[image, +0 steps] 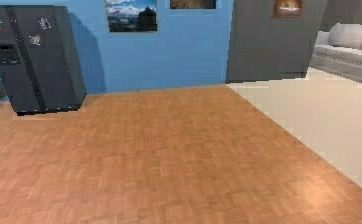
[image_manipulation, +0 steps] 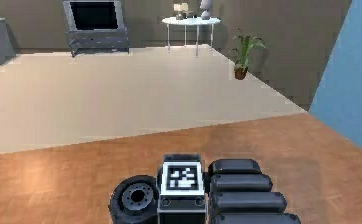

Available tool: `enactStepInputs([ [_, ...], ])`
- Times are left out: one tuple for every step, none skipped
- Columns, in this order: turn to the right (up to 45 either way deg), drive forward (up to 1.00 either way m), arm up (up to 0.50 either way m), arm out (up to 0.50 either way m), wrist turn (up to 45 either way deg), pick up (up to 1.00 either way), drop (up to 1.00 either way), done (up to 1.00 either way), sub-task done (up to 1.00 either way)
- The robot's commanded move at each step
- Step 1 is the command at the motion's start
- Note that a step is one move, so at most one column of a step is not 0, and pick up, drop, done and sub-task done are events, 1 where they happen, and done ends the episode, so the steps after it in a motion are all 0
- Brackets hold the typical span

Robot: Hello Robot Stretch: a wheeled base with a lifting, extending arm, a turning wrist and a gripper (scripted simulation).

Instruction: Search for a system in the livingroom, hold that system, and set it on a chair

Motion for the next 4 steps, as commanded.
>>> enactStepInputs([
  [12.0, 0.00, 0.00, 0.00, 0.0, 0.00, 0.00, 0.00, 0.00],
  [0.0, 0.10, 0.00, 0.00, 0.0, 0.00, 0.00, 0.00, 0.00],
  [45.0, 0.00, 0.00, 0.00, 0.0, 0.00, 0.00, 0.00, 0.00],
  [45.0, 0.00, 0.00, 0.00, 0.0, 0.00, 0.00, 0.00, 0.00],
])
